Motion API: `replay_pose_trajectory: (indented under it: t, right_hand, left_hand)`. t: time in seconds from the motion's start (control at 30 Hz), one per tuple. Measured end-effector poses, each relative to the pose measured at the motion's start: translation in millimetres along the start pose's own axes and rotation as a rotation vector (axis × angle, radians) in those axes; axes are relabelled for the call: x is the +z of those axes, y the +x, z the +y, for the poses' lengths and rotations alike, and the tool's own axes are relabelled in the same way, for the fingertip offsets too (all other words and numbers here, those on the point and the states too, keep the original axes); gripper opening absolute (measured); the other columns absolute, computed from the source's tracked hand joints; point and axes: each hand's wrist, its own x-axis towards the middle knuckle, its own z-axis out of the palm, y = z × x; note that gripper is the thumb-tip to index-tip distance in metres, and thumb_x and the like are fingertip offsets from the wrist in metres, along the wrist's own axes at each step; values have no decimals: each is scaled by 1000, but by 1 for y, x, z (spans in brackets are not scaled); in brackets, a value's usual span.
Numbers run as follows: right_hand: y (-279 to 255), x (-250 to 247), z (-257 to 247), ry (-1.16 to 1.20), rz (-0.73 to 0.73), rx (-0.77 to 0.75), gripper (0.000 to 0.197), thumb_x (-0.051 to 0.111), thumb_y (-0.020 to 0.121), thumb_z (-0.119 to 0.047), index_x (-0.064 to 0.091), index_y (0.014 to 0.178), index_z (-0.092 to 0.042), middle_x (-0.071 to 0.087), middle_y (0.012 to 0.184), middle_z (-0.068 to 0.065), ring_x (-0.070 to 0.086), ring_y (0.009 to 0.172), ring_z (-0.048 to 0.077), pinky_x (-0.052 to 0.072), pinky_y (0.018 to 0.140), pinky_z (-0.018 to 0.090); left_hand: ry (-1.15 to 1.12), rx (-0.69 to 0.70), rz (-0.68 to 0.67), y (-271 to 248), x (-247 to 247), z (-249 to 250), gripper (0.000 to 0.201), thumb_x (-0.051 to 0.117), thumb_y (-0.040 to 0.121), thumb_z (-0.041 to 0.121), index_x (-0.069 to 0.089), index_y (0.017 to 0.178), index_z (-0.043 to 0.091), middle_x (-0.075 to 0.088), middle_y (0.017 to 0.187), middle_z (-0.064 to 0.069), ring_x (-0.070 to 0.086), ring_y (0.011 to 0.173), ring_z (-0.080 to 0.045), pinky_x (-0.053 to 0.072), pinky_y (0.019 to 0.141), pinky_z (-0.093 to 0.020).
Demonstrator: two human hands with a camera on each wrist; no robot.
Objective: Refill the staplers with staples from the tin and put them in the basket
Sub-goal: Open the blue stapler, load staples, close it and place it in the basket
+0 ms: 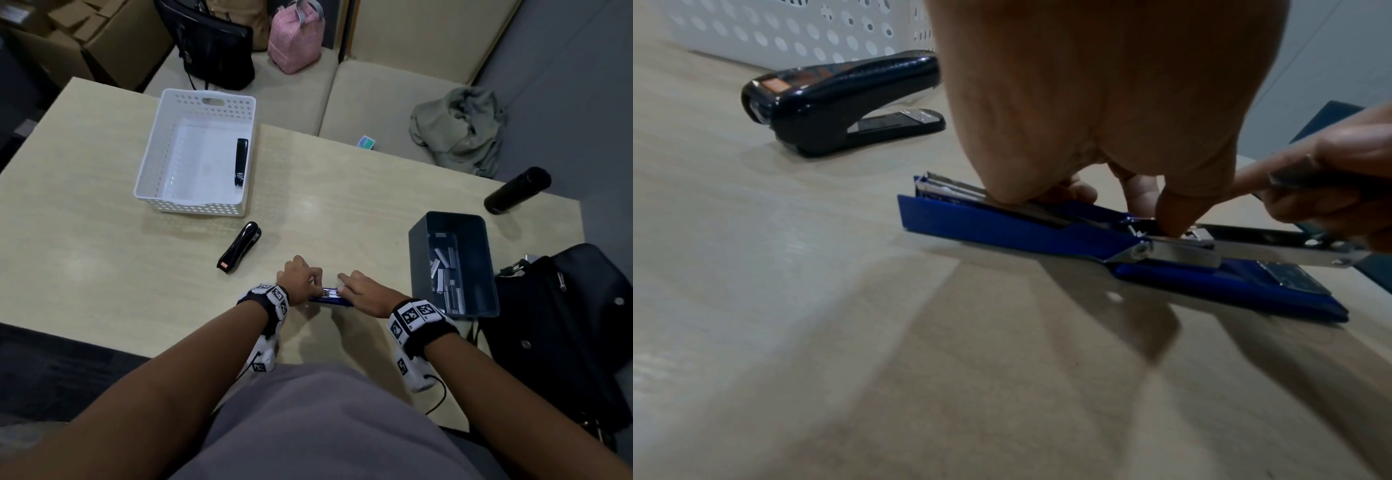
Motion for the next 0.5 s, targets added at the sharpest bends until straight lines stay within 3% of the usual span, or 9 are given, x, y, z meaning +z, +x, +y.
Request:
replay_pose_trajectory:
  t: [0.07, 0.23, 0.33, 0.5]
  right_hand:
    - [-3, 2, -2, 0, 16, -15, 36, 29, 104, -30, 45, 129, -9, 45, 113, 13, 52, 107, 31, 39, 99, 43]
    - [-8, 13, -1, -50, 295, -88, 22, 42, 101, -23, 59, 110, -11, 55, 109, 8, 54, 99, 24, 41, 84, 34]
    - [-9, 19, 2, -93, 393, -118, 21, 48, 98, -23, 65, 106, -13, 59, 103, 5, 54, 95, 22, 44, 84, 34]
    - [-10, 27, 1, -170, 506, -87, 19, 59, 90, -24, 71, 104, -19, 63, 102, 2, 58, 94, 22, 45, 81, 33]
  left_hand:
    - [-5, 0, 5, -1, 0, 0, 14, 70, 75, 27, 68, 87, 20, 46, 115, -9, 44, 110, -27, 39, 92, -40]
    - [0, -4, -4, 0, -1, 1, 13, 70, 75, 27, 67, 85, 20, 44, 111, -7, 43, 110, -27, 39, 92, -40]
    - [-6, -6, -1, 0, -1, 1, 7, 70, 74, 26, 65, 79, 25, 39, 104, -2, 44, 109, -26, 39, 93, -40]
    - [30, -6, 8, 1, 0, 1, 13, 70, 76, 29, 67, 86, 21, 36, 102, 0, 45, 109, -26, 40, 91, -38]
